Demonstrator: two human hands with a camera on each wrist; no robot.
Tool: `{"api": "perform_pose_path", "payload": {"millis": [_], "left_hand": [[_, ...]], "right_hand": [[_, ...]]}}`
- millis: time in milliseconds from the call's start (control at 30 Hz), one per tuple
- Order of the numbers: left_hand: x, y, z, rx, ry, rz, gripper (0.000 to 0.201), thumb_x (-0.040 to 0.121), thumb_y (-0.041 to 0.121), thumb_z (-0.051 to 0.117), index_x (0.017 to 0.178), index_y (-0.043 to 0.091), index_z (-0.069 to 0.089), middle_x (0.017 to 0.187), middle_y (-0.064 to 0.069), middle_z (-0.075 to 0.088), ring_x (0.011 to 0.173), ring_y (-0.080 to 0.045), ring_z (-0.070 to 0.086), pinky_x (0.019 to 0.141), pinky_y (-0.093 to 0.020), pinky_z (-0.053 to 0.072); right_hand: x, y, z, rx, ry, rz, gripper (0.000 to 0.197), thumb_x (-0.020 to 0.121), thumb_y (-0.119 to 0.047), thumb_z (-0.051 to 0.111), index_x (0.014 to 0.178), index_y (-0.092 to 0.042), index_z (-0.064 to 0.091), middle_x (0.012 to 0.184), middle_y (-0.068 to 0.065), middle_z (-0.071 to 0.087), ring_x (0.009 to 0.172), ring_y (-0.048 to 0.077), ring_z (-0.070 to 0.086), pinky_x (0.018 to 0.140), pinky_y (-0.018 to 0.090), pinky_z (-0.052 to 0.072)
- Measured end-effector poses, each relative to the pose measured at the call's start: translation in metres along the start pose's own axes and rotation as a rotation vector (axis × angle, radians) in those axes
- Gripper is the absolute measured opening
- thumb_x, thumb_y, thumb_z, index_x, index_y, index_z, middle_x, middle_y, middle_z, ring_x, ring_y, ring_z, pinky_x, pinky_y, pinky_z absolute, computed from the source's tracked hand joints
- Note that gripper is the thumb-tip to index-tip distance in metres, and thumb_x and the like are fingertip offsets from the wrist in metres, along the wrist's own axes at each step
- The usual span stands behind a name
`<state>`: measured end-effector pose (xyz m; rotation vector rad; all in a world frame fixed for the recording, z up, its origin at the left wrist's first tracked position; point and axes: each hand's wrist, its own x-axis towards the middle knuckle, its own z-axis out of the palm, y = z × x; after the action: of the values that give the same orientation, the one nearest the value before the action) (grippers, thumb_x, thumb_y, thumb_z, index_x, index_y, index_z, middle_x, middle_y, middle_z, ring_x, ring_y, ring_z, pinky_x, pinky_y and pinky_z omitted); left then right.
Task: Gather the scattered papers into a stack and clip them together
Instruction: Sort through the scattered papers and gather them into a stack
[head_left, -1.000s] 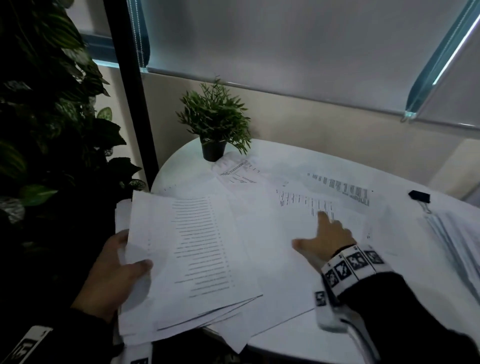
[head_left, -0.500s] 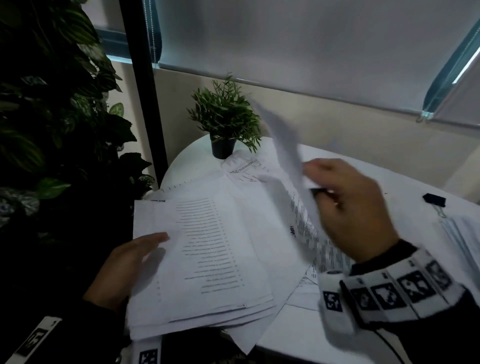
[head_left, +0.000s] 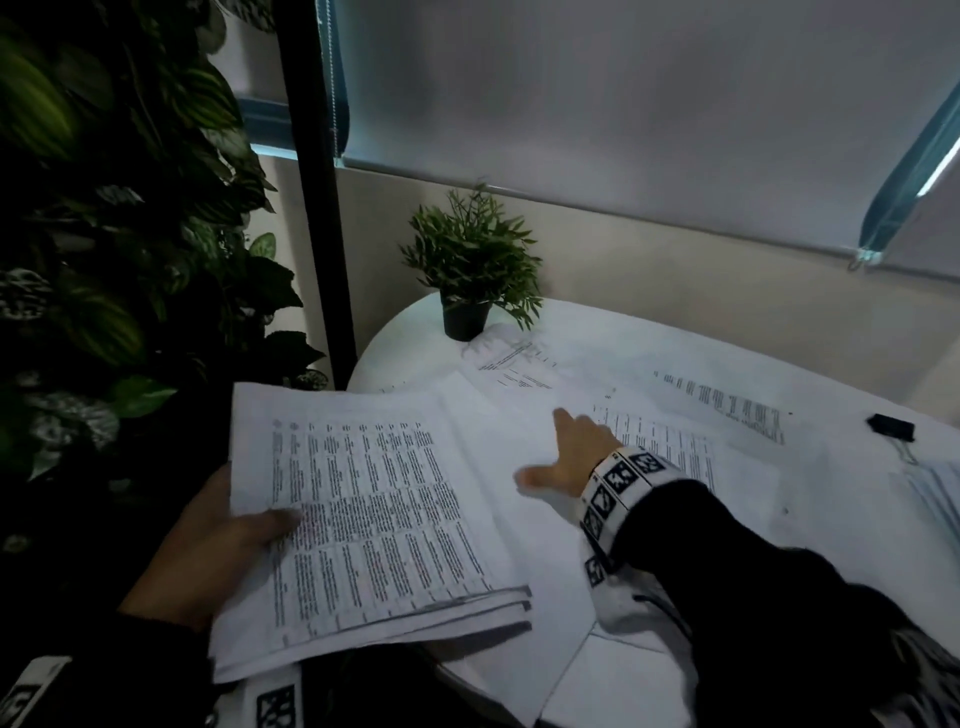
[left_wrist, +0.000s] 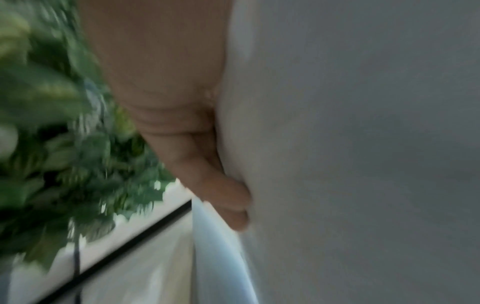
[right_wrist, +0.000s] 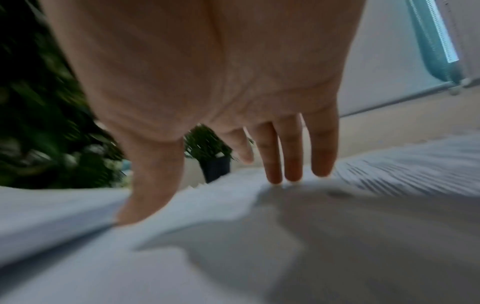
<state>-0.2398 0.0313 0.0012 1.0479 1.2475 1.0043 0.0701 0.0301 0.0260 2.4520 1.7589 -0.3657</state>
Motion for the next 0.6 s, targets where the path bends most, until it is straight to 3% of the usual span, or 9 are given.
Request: {"api": "perform_pose_path", "payload": {"millis": [100,167,233,300,367,400,433,533,600], "left_hand": [[-0.001,0.010,-0.008,0.028,0.044,0.091,0.061,0.083,-0.019,0.053,0.137,0.005,0.041,0.121,-0.016,0.058,0.105,-0.033,0.057,0.092,-0.047,0.044],[-0.004,0.011,-0.005,0.013,0.095,0.143,0.077,0.082,-0.020,0.054,0.145,0.017,0.029,0.119,-0.006,0.053,0.104,-0.026,0.053,0.083,-0.036,0.045],[-0.008,0.010,-0.001,0.015,0.080,0.198,0.089,0.081,-0.021,0.054,0.146,0.032,0.022,0.117,0.007,0.052,0.104,-0.015,0.052,0.076,-0.025,0.044],[-0.008,0.007,0.002,0.017,0.039,0.215,0.091,0.082,-0.019,0.055,0.145,0.038,0.023,0.126,0.012,0.049,0.113,-0.011,0.050,0.090,-0.026,0.041],[-0.006,0.002,0.006,0.035,0.027,0.185,0.080,0.083,-0.016,0.057,0.144,0.032,0.034,0.132,0.011,0.044,0.119,-0.011,0.045,0.096,-0.028,0.037],[-0.003,-0.002,0.008,0.053,0.032,0.177,0.070,0.084,-0.014,0.057,0.138,0.027,0.045,0.132,0.008,0.045,0.121,-0.012,0.045,0.097,-0.028,0.036],[-0.001,-0.005,0.010,0.064,0.032,0.168,0.058,0.084,-0.013,0.058,0.129,0.024,0.055,0.133,0.004,0.048,0.123,-0.015,0.046,0.100,-0.029,0.037],[0.000,-0.015,0.028,0.040,0.054,0.114,0.036,0.084,-0.014,0.057,0.097,0.018,0.069,0.125,-0.012,0.059,0.120,-0.028,0.054,0.104,-0.038,0.041],[-0.007,-0.015,0.043,-0.110,0.084,0.034,0.021,0.089,-0.007,0.054,0.089,0.009,0.066,0.109,-0.014,0.067,0.095,-0.026,0.065,0.083,-0.027,0.053]], "right_hand": [[0.016,0.008,0.019,-0.001,-0.106,0.103,0.110,0.066,-0.067,0.067,0.147,-0.011,0.016,0.147,0.013,0.029,0.133,0.031,0.035,0.104,0.041,0.038],[0.022,0.009,0.022,0.139,-0.109,0.109,0.104,0.067,-0.057,0.073,0.144,-0.008,0.023,0.145,0.011,0.036,0.130,0.027,0.041,0.104,0.036,0.040],[0.023,0.011,0.013,0.251,-0.103,0.134,0.092,0.075,-0.046,0.073,0.144,-0.007,0.026,0.148,0.009,0.035,0.134,0.025,0.038,0.107,0.031,0.034],[0.016,0.022,-0.008,0.367,0.015,0.155,0.070,0.080,-0.036,0.070,0.138,-0.007,0.042,0.143,0.009,0.043,0.131,0.024,0.042,0.102,0.028,0.035],[-0.001,0.036,-0.043,0.416,0.252,0.127,0.036,0.078,-0.031,0.070,0.107,-0.012,0.066,0.114,0.012,0.064,0.113,0.028,0.057,0.084,0.029,0.043],[-0.014,0.039,-0.063,0.392,0.366,0.108,0.021,0.077,-0.030,0.069,0.091,-0.015,0.068,0.095,0.012,0.066,0.102,0.030,0.062,0.073,0.028,0.041],[-0.027,0.039,-0.082,0.345,0.466,0.086,0.015,0.078,-0.030,0.066,0.085,-0.015,0.067,0.087,0.012,0.066,0.094,0.031,0.062,0.069,0.027,0.037],[-0.067,0.010,-0.110,0.200,0.687,-0.039,0.015,0.086,-0.030,0.055,0.095,-0.020,0.062,0.092,0.012,0.067,0.089,0.035,0.060,0.066,0.032,0.036],[-0.091,-0.028,-0.092,0.067,0.709,-0.185,0.015,0.090,-0.027,0.048,0.103,-0.024,0.055,0.082,0.006,0.062,0.082,0.034,0.060,0.058,0.032,0.037]]}}
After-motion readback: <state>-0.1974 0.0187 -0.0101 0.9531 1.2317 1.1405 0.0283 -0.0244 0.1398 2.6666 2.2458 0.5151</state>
